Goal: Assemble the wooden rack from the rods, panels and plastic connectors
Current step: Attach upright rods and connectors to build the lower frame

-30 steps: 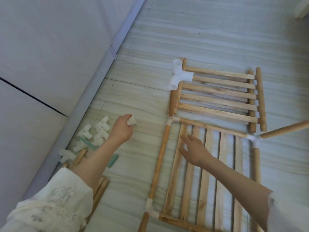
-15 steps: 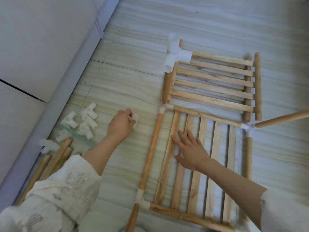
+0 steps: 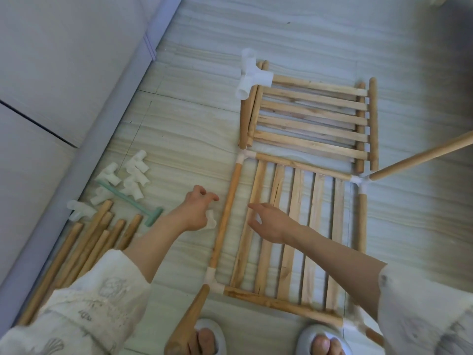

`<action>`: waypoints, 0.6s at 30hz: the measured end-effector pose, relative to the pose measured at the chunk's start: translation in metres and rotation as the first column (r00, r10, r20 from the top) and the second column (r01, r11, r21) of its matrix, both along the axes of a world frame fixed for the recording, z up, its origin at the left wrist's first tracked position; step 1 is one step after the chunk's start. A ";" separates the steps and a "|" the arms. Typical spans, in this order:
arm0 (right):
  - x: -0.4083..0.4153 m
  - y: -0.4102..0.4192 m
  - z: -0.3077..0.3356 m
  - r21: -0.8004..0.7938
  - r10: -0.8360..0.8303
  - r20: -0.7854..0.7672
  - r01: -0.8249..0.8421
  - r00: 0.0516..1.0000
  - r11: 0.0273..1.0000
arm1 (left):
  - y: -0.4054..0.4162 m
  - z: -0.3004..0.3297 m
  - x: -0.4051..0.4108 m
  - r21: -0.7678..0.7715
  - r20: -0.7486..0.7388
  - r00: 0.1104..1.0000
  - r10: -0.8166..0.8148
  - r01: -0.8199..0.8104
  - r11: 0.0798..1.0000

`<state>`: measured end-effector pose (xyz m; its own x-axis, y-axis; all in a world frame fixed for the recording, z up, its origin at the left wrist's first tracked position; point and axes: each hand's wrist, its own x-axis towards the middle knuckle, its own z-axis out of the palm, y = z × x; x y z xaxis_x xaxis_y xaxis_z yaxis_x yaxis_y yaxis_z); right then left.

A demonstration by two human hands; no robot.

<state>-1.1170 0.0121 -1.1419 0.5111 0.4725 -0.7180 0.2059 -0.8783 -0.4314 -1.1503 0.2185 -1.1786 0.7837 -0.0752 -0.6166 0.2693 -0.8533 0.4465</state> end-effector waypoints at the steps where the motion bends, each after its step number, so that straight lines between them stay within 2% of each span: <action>1: -0.001 -0.002 -0.002 -0.006 0.008 -0.001 -0.008 1.000 1.000 | -0.001 -0.001 -0.004 -0.019 -0.012 1.000 0.012 -0.012 1.000; 3: -0.004 -0.006 -0.008 -0.036 0.050 0.015 -0.050 0.999 0.998 | 0.001 -0.004 -0.015 -0.055 -0.035 0.999 0.021 -0.023 0.998; 7: -0.018 -0.012 -0.019 -0.083 0.145 0.046 -0.140 0.988 0.987 | 0.006 -0.010 -0.038 0.042 -0.031 0.994 -0.104 0.106 0.994; 11: -0.025 -0.011 -0.020 -0.120 0.170 -0.007 -0.170 0.985 0.978 | 0.000 -0.014 -0.039 -0.049 0.022 0.997 0.067 -0.066 0.997; 14: -0.020 -0.007 -0.006 -0.071 0.061 -0.035 -0.063 0.998 0.995 | -0.004 0.000 -0.029 -0.180 0.069 0.984 0.167 -0.152 0.972; 18: -0.020 -0.001 0.032 0.110 -0.182 -0.043 0.185 0.982 0.977 | -0.007 0.042 -0.021 -0.383 0.262 0.905 0.334 -0.220 0.897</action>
<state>-1.1374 0.0110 -1.1099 0.5736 0.4517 -0.6834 0.0297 -0.8452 -0.5337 -1.1717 0.2117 -1.1364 0.9500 0.0164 -0.3119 0.2697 -0.5468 0.7926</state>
